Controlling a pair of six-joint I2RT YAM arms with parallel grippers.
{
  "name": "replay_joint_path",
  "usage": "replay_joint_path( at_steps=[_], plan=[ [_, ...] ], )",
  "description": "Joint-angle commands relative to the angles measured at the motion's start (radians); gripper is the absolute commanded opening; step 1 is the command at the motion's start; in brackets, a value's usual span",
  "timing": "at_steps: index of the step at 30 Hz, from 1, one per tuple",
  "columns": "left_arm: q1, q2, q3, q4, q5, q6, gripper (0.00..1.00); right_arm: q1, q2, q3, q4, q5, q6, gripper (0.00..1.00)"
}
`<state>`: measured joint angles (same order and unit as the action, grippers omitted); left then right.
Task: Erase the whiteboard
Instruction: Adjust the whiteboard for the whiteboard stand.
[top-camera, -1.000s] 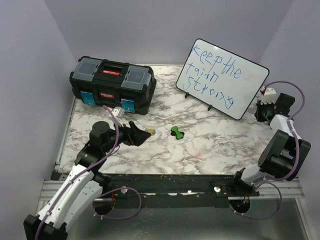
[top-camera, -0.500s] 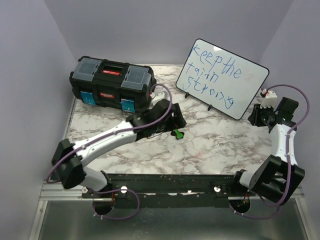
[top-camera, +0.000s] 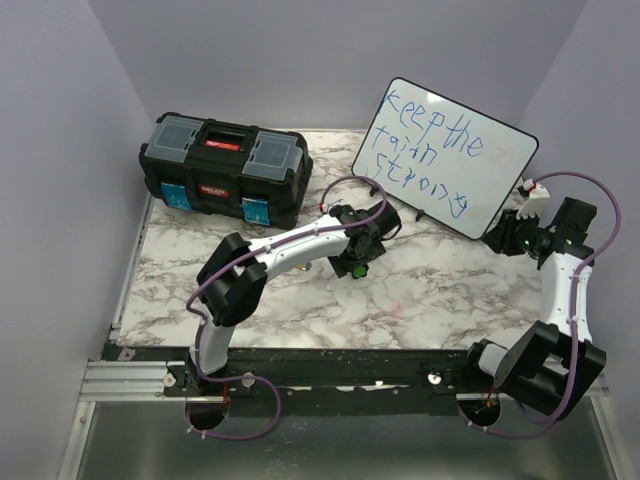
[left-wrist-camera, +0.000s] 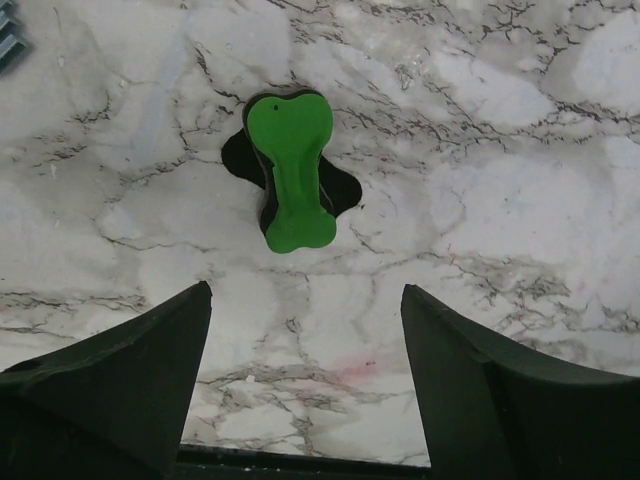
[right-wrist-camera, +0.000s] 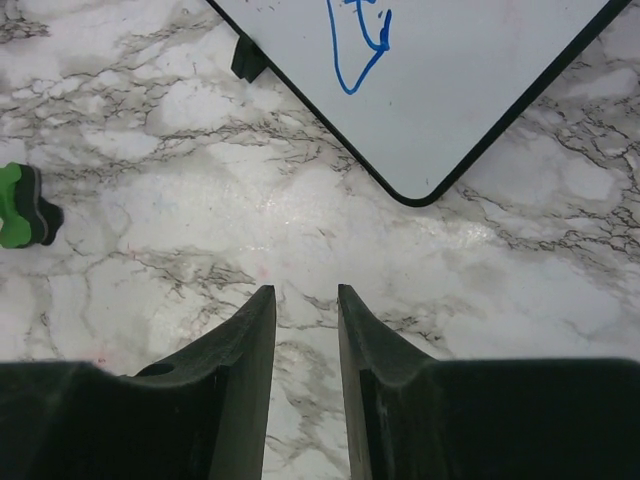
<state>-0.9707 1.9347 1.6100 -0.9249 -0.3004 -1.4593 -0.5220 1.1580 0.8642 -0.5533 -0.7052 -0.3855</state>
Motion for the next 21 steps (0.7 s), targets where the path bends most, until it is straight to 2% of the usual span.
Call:
replay_joint_path(
  at_steps=[1, 4, 10, 15, 21],
  plan=[
    [0.011, 0.105, 0.093, -0.095, 0.004, -0.120, 0.74, -0.001, -0.017, -0.016, -0.034, -0.049, -0.017, 0.34],
    [0.021, 0.156, 0.128, -0.122, 0.006, -0.157, 0.70, -0.003, -0.020, -0.017, -0.047, -0.059, -0.032, 0.34],
    [0.042, 0.182, 0.106, -0.127, 0.022, -0.206, 0.68, -0.003, -0.030, -0.022, -0.049, -0.059, -0.041, 0.34],
    [0.056, 0.208, 0.104, -0.112, 0.033, -0.210, 0.62, -0.003, -0.042, -0.024, -0.051, -0.064, -0.042, 0.34],
    [0.069, 0.249, 0.136, -0.113, 0.056, -0.198, 0.61, -0.003, -0.059, -0.028, -0.051, -0.067, -0.043, 0.35]
  ],
)
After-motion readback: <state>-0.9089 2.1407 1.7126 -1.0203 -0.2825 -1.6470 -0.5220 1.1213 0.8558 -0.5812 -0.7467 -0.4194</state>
